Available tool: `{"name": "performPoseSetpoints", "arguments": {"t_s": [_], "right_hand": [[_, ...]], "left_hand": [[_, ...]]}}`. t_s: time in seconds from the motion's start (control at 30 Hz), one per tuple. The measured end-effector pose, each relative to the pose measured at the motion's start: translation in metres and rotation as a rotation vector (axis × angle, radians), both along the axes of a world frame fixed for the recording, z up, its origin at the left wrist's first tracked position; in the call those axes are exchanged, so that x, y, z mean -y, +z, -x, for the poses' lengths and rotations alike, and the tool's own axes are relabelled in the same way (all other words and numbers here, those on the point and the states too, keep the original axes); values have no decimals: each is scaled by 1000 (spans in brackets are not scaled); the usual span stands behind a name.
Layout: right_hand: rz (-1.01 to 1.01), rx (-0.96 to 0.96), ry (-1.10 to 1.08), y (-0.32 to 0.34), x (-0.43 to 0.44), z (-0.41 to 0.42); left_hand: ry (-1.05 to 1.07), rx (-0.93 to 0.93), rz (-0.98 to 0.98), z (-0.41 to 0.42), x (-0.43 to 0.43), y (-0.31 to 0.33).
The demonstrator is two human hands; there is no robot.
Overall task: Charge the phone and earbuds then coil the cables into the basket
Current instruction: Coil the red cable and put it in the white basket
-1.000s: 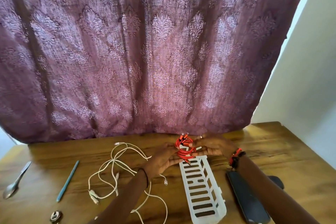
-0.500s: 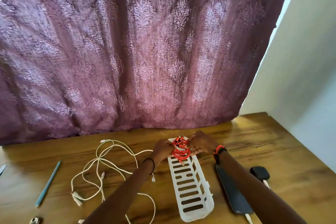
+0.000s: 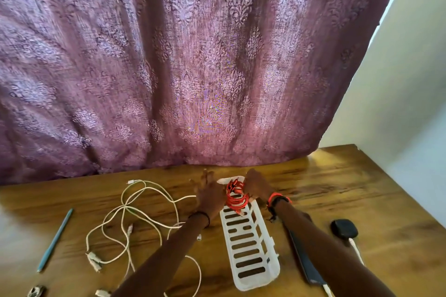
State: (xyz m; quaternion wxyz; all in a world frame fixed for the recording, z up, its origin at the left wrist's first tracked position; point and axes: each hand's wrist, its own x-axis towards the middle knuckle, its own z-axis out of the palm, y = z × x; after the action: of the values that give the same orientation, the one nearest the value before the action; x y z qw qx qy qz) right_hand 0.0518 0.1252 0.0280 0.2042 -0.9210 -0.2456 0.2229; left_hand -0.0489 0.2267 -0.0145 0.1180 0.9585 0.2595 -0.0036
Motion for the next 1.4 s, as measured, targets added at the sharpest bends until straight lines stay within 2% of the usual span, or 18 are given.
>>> {"name": "performPoseSetpoints", "arguments": {"t_s": [0.17,0.33,0.43,0.63,0.83,0.93,1.07,1.23,1.3,1.4], "right_hand": [[77,72,-3,-11,-11,8],[49,115,36,-35,-14,5],[77,93,79,-40,-13,10],[144,68,146,-50,-12,13],[-96,103,89,-49,-11,19],[-26,78,101,-45,-10,24],[-87,46,126,-44,-10,24],[-213,116,92,-50,-9,21],[-235,29,12,-69,-7,13],[-195,42,4,-48,-1,28]], "left_hand": [[23,-95,31,0,-4,-4],[29,-140,-75,-2,1,8],[4,-194,-120,-2,5,13],[1,-221,-77,-6,7,15],[4,-217,-68,-6,6,15],[2,-202,-53,-5,5,13],[-9,-214,-68,-6,4,12],[-16,-221,-60,-7,4,12],[-20,-209,-55,-7,4,14],[-24,-207,-58,-6,4,16]]}}
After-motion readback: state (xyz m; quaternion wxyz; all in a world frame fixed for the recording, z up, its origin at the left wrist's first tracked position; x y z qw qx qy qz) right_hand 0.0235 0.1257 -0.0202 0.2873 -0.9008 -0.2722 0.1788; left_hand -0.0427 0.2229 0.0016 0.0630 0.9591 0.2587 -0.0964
